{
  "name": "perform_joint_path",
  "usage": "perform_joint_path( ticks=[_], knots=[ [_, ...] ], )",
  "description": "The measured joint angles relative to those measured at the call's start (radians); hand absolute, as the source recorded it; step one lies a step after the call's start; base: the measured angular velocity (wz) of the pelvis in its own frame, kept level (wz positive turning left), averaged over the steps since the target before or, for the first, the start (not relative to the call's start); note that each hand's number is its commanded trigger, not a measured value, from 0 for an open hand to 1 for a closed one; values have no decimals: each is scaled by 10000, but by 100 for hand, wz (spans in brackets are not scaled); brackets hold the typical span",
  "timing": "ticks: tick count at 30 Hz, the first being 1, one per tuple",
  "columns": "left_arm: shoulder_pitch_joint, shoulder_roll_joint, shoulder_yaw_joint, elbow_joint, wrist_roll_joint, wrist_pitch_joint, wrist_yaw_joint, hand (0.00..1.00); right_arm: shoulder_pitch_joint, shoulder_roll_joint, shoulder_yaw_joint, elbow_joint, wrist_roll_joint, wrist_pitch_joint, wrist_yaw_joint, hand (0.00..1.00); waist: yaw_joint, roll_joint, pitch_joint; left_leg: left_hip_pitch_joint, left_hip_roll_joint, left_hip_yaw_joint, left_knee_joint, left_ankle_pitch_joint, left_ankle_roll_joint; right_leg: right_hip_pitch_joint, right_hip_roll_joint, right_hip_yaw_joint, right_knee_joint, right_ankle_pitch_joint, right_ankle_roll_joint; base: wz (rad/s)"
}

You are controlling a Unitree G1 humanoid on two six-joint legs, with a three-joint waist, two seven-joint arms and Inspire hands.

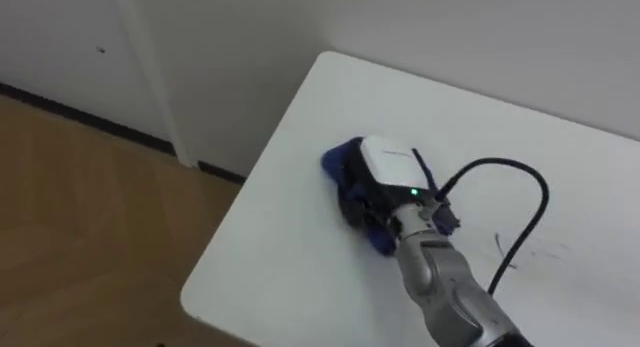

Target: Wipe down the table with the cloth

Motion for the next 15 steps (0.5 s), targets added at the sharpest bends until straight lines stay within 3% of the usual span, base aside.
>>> perform_joint_path(
  ticks=[3, 5, 6, 8, 10, 14, 15],
  knots=[
    [167, -13, 154, -12, 5, 121, -206, 0, 738, -158, -238, 147, 179, -812, -641, 100, -342, 45, 22, 112, -51, 52, 36, -3, 6, 318, -130, -29, -162, -6, 10, 31],
    [96, 20, 348, -2, 14, 49, -299, 0, 1184, -159, -535, 185, 185, -1201, -1062, 100, -585, 93, 31, 196, -129, 161, 5, -16, 26, 481, -224, 22, -192, -94, 154, 25],
    [2, 17, 543, -6, 17, 3, -297, 0, 1512, -165, -882, 186, 261, -1410, -1353, 100, -657, 163, -9, 233, -157, 297, -22, -78, 171, 523, -220, 67, -200, -161, 261, -8],
    [0, 37, 907, -83, 159, -109, -263, 0, 2114, -179, -1563, 208, 499, -1705, -1969, 100, -798, 234, -39, 344, -170, 549, -110, -82, 192, 513, -260, 183, -208, -176, 278, -28],
    [104, 85, 1701, -179, 494, -133, 31, 0, 3194, -375, -2546, 230, 1250, -2083, -2949, 100, -1307, 236, -59, 573, -214, 650, -194, -94, 250, 683, -304, 246, -219, -183, 291, -18],
    [344, 182, 2263, -249, 486, -136, 361, 0, 4405, -898, -4330, 951, 2276, -2721, -4358, 100, -2048, 218, -193, 579, -268, 709, -172, -169, 362, 702, -377, 263, -67, -204, 331, -4],
    [430, 177, 2415, -412, 528, -151, 358, 0, 4475, -918, -5012, 1447, 2607, -2819, -4634, 100, -2249, 177, -273, 576, -289, 680, -144, -192, 398, 711, -405, 243, -66, -201, 336, 0]
  ],
)
